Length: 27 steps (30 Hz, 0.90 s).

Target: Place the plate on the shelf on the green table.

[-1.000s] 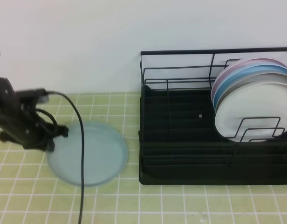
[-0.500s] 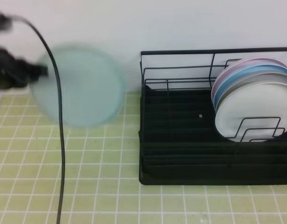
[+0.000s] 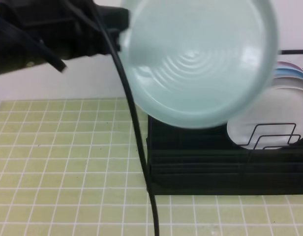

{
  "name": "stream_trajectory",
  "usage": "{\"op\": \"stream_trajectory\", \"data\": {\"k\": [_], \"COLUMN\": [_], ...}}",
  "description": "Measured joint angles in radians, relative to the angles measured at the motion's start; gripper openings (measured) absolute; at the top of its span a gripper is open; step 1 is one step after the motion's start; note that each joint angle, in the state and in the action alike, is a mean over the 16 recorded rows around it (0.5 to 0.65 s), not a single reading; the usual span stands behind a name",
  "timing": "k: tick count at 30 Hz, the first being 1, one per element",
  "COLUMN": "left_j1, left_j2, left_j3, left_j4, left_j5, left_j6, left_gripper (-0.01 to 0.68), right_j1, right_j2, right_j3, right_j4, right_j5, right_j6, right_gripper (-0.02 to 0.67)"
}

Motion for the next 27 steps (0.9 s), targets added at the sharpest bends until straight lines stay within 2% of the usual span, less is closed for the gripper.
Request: {"op": "stream_trajectory", "data": {"k": [3,5,9,12,19,23,27], "left_j1": [-0.062,-0.098,-0.157,-0.188,-0.22,-0.222,-0.222], "left_j2": [-0.007,-0.008,-0.007,-0.007,-0.002,0.002,0.005], "left_j3": [0.0,0.0,0.0,0.0,0.0,0.0,0.0], "left_j4": [-0.006,-0.006,-0.007,-0.009,-0.05,-0.098,-0.148], "left_j5": [-0.018,-0.026,-0.037,-0.045,-0.033,-0.01,0.016], "left_j6": [0.003,0.003,0.003,0.007,0.065,0.114,0.164], "left_gripper": [0.002,0.002,0.002,0.002,0.036,0.128,0.271], "right_j1": [0.0,0.0,0.0,0.0,0.0,0.0,0.0], "right_j2": [0.027,0.047,0.089,0.117,0.159,0.167,0.168], "right_j3": [0.0,0.0,0.0,0.0,-0.002,-0.008,-0.024], "right_j4": [0.035,0.059,0.109,0.142,0.211,0.232,0.242], "right_j5": [0.015,0.028,0.051,0.064,0.091,0.097,0.076], "right_j6": [-0.014,-0.023,-0.044,-0.061,-0.125,-0.162,-0.225], "right_gripper": [0.558,0.575,0.535,0.457,0.203,0.075,0.005]}}
